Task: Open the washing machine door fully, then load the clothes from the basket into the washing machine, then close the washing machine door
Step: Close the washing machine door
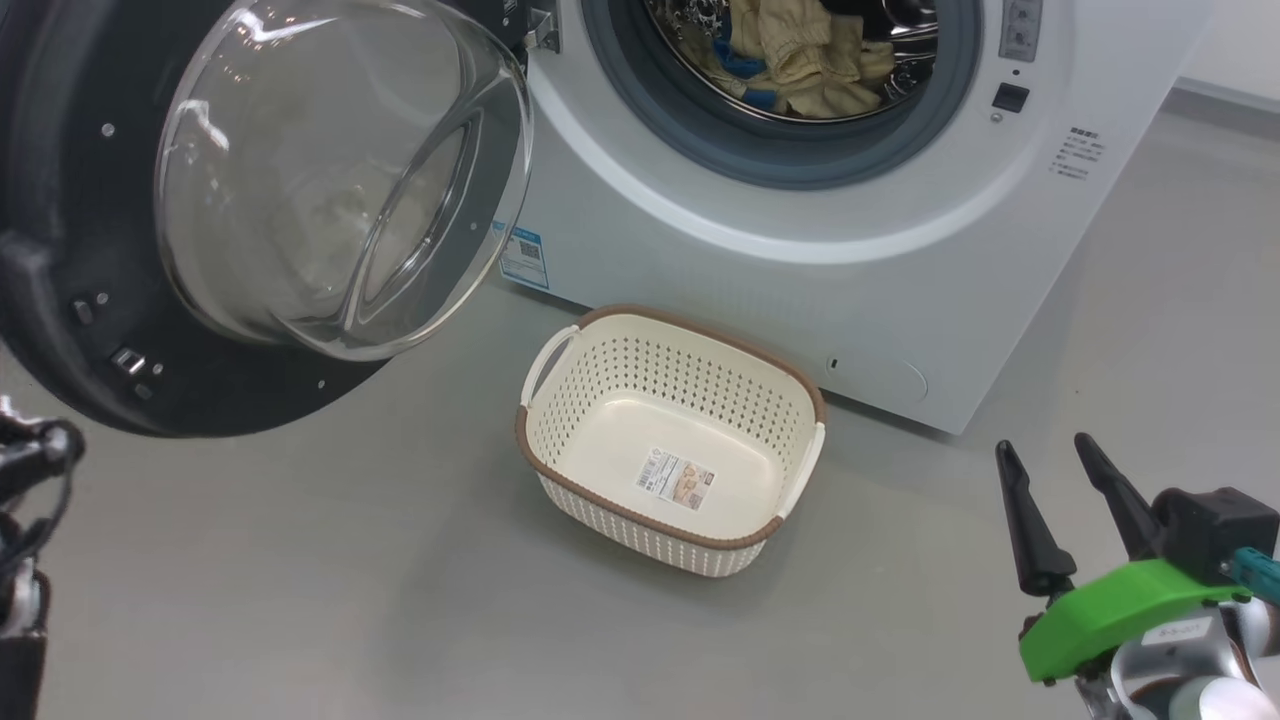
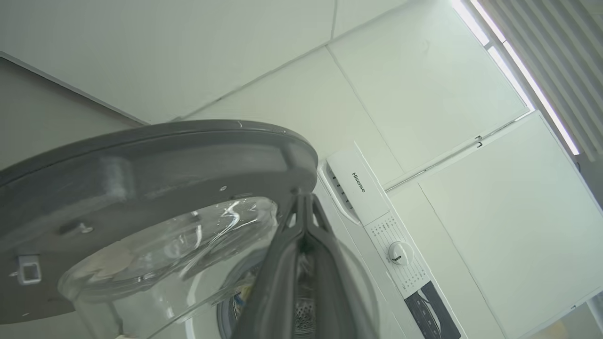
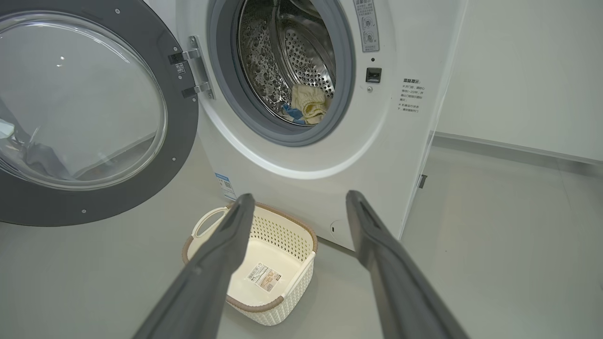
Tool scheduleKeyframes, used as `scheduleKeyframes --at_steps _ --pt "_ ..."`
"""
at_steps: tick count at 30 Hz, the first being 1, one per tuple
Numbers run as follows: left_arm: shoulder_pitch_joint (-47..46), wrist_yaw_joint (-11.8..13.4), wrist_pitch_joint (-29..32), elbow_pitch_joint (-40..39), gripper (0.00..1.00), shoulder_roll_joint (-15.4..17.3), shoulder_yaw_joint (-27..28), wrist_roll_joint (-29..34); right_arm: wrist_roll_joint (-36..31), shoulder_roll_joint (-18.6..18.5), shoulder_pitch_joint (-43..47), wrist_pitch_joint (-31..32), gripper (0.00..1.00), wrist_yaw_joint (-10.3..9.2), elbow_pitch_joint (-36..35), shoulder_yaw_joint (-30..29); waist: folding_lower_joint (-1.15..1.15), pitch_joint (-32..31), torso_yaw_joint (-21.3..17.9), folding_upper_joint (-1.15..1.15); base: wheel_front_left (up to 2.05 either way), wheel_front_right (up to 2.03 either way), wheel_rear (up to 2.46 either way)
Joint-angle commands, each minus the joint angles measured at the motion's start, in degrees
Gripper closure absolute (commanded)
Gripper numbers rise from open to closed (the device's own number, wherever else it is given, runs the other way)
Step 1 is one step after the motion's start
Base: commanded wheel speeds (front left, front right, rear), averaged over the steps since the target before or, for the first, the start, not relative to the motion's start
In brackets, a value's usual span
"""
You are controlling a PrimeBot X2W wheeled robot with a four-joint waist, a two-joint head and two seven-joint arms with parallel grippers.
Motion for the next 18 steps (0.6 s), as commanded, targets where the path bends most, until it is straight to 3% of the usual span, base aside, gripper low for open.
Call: scheduleKeyframes --at_steps 1,7,18 --pt "-4.9 -0.8 1.4 0.4 1.0 3.5 4.5 -3.2 -0.3 -0.6 -2.2 0.3 0.0 0.1 -2.7 0.8 0.0 0.6 -0.7 0.0 0.0 0.0 0.0" --pt "-9.5 -1.2 4.2 9.7 1.0 7.8 8.9 -8.0 -1.4 -0.6 -2.7 1.4 0.0 0.1 -3.8 0.8 0.0 2.0 -2.2 0.0 0.0 0.0 0.0" --pt "-16.6 -1.4 7.1 25.5 1.0 11.7 14.6 -13.9 -2.1 -1.5 -4.0 3.3 0.0 0.1 -5.4 1.7 0.0 4.7 -5.8 0.0 0.0 0.0 0.0"
